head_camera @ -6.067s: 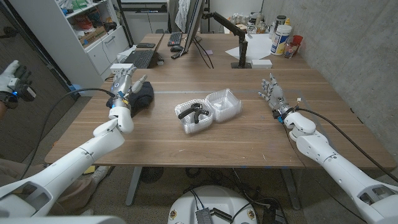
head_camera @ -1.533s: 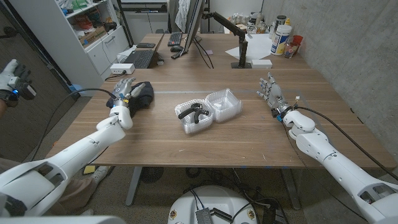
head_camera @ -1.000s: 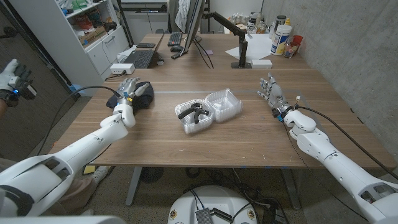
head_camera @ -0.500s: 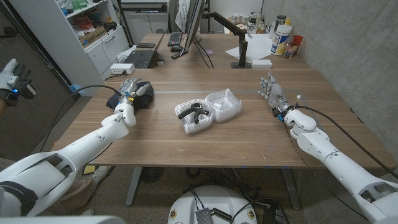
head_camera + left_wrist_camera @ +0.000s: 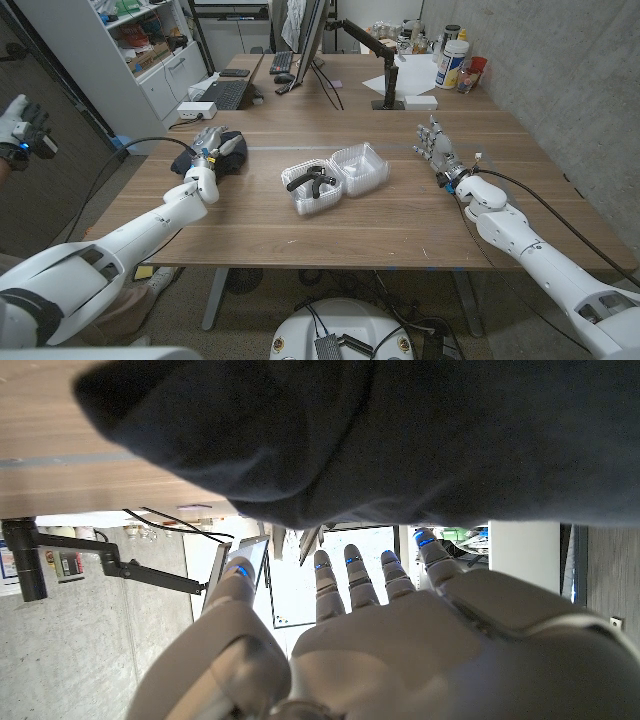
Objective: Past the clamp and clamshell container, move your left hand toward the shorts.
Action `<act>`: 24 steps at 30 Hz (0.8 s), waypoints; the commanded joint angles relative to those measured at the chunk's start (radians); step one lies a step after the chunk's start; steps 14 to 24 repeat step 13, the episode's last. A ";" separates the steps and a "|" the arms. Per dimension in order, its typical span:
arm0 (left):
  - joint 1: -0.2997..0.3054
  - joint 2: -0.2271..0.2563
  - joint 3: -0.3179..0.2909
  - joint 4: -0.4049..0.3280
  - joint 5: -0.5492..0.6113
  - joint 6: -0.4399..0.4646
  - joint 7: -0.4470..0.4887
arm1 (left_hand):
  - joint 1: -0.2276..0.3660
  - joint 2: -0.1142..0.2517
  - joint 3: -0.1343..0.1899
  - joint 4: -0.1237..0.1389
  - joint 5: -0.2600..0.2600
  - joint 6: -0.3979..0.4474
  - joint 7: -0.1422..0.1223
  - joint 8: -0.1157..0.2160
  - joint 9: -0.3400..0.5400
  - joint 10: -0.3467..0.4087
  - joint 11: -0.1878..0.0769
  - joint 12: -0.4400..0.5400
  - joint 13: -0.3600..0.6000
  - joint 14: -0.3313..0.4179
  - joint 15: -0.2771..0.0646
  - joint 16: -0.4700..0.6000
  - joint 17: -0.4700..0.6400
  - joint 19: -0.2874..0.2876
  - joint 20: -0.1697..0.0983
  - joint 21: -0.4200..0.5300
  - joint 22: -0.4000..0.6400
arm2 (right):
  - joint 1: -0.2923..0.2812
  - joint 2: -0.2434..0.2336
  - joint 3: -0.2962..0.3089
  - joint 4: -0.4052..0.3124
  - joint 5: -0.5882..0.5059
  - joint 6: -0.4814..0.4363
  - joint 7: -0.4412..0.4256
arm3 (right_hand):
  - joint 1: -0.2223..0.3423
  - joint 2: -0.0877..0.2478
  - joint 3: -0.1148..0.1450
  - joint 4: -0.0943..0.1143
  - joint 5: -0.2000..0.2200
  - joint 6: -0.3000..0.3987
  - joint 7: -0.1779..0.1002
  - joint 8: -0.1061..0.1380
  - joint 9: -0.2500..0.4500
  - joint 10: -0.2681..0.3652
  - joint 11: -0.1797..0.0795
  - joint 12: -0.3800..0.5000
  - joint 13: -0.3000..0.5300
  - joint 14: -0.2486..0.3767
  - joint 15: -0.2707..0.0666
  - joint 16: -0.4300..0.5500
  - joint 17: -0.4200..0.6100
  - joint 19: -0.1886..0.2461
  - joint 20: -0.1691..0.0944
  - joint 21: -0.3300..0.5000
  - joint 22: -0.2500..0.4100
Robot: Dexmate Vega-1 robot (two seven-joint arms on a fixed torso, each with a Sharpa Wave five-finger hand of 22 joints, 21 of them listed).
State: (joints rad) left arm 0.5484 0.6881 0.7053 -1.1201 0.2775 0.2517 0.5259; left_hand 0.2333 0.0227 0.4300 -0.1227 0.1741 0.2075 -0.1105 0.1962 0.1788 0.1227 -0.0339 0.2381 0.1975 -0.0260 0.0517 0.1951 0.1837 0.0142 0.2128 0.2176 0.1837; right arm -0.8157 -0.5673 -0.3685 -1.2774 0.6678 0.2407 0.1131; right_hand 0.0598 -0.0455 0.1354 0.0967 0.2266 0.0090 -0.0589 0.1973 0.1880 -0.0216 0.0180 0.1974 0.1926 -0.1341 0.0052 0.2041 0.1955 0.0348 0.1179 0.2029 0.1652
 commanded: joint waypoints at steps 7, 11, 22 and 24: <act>-0.008 -0.010 0.011 0.020 -0.006 0.000 -0.003 | -0.004 0.005 -0.001 0.001 0.002 0.008 -0.001 -0.003 0.006 0.010 -0.005 -0.002 0.005 0.007 0.002 -0.001 0.001 0.011 0.003 -0.002 0.003 | 0.004 0.000 0.000 0.004 -0.001 0.000 0.003 | 0.005 0.007 0.001 -0.003 -0.003 0.004 -0.003 0.003 0.003 -0.003 -0.003 0.004 0.003 -0.007 -0.003 -0.003 0.001 -0.004 0.008 -0.004 0.005; -0.013 -0.014 0.015 0.026 -0.004 0.002 -0.002 | -0.004 0.005 -0.001 0.001 0.002 0.009 -0.001 -0.003 0.006 0.011 -0.004 -0.002 0.005 0.007 0.001 -0.002 0.001 0.011 0.003 -0.003 0.003 | 0.001 -0.003 0.003 0.001 0.003 -0.003 0.002 | 0.005 0.007 0.000 -0.003 -0.003 0.004 -0.003 0.003 0.003 -0.003 -0.002 0.004 0.003 -0.008 -0.003 -0.003 0.001 -0.004 0.008 -0.004 0.005; -0.013 -0.014 0.015 0.026 -0.004 0.003 -0.002 | -0.004 0.005 -0.001 0.000 0.002 0.009 -0.002 -0.003 0.006 0.011 -0.004 -0.002 0.006 0.007 0.001 -0.002 0.001 0.011 0.003 -0.003 0.003 | 0.001 -0.003 0.003 0.001 0.003 -0.003 0.002 | 0.005 0.007 0.000 -0.004 -0.003 0.004 -0.003 0.003 0.003 -0.003 -0.002 0.004 0.003 -0.008 -0.003 -0.003 0.001 -0.004 0.008 -0.005 0.005; -0.013 -0.014 0.015 0.026 -0.004 0.003 -0.002 | -0.004 0.005 -0.001 0.000 0.002 0.009 -0.002 -0.003 0.006 0.011 -0.004 -0.002 0.006 0.007 0.001 -0.002 0.001 0.011 0.003 -0.003 0.003 | 0.001 -0.003 0.003 0.001 0.003 -0.003 0.002 | 0.005 0.007 0.000 -0.004 -0.003 0.004 -0.003 0.003 0.003 -0.003 -0.002 0.004 0.003 -0.008 -0.003 -0.003 0.001 -0.004 0.008 -0.005 0.005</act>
